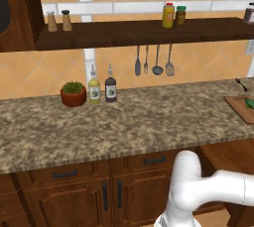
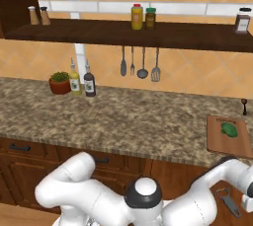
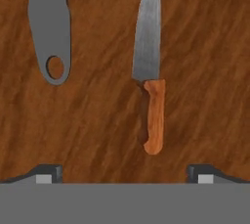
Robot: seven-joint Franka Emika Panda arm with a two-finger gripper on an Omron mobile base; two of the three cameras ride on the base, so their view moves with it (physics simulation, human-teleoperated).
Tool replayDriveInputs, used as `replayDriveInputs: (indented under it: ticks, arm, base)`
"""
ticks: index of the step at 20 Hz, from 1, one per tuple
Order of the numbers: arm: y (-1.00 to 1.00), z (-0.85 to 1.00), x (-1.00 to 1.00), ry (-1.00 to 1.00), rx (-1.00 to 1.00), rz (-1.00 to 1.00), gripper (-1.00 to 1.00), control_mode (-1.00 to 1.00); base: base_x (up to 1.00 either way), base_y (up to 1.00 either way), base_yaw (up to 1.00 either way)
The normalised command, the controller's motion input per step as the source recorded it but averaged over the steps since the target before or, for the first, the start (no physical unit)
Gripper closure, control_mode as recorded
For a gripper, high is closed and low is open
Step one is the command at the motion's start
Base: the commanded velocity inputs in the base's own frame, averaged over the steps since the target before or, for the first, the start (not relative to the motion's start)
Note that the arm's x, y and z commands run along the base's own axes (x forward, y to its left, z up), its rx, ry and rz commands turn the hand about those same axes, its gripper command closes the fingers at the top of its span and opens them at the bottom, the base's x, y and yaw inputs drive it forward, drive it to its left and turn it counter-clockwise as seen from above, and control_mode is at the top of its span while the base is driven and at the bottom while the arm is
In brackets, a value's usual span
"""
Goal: Place the appropriate cutting tool for cutting the broccoli skin on the cutting board.
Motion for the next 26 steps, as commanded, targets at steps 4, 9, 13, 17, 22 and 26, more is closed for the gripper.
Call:
replayDriveInputs:
  ticks: [4,9,13,17,22,26]
  arm:
    - [-0.23,-0.28,0.29,0.01,0.1,0.0,-1.0,-1.0]
    - [-0.3,-0.45,0.18,0.0,0.11,0.01,-1.0,-1.0]
    - [-0.38,-0.34,0.31,0.0,0.05,0.01,-1.0,-1.0]
    - [-0.41,-0.24,0.33,0.01,0.04,0.0,-1.0,-1.0]
    - [-0.25,-0.45,0.05,0.03,0.13,0.03,-1.0,-1.0]
    - [-0.06,-0.7,0.0,0.13,0.1,0.01,1.0,-1.0]
  base:
    - [0.0,0.0,0.0]
    - [0.0,0.0,0.0]
    - [0.0,0.0,0.0]
    - [0.0,0.0,0.0]
    - [0.0,0.0,0.0]
    - [0.0,0.0,0.0]
